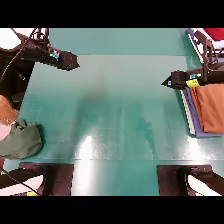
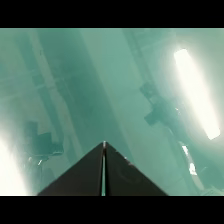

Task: Fold the shirts.

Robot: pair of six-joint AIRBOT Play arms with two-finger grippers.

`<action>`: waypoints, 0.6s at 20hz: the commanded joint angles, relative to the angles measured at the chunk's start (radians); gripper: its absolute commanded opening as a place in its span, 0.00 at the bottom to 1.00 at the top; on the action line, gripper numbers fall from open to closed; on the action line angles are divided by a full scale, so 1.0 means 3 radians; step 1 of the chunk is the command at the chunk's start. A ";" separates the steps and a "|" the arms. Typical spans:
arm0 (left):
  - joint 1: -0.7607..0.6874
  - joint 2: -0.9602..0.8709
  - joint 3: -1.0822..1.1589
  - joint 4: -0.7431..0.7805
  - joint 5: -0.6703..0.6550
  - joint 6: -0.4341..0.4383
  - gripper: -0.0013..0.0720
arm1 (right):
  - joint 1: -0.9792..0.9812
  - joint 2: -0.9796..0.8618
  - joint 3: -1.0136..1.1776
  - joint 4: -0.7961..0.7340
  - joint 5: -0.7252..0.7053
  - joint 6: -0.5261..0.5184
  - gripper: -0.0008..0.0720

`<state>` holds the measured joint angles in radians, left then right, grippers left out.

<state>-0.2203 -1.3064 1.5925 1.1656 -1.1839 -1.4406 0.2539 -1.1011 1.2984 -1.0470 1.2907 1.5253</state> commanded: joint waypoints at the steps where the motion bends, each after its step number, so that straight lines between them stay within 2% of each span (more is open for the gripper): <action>1: 0.0000 0.0001 0.0000 0.0003 0.0238 0.0003 0.06 | 0.0001 -0.0001 0.0001 0.0001 0.0094 0.0001 0.04; 2: 0.0013 0.0008 0.0006 0.0001 0.0371 -0.0001 0.06 | 0.0001 -0.0001 0.0001 0.0001 0.0116 0.0001 0.04; 4: 0.0045 0.0088 0.0034 0.0080 0.0148 -0.0081 0.05 | 0.0001 -0.0001 0.0001 0.0003 0.0127 0.0001 0.04; 8: 0.0161 0.0615 -0.0127 0.1340 -0.0646 -0.0160 0.06 | 0.0001 -0.0001 0.0001 0.0005 0.0130 0.0001 0.04; 12: 0.0554 0.1377 -0.1011 0.1854 -0.1069 -0.0187 0.06 | 0.0001 -0.0001 0.0001 0.0004 0.0131 0.0001 0.04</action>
<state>-0.1204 -1.0286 1.4357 1.5578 -1.3834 -1.4853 0.2539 -1.1011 1.2984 -1.0462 1.3281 1.5257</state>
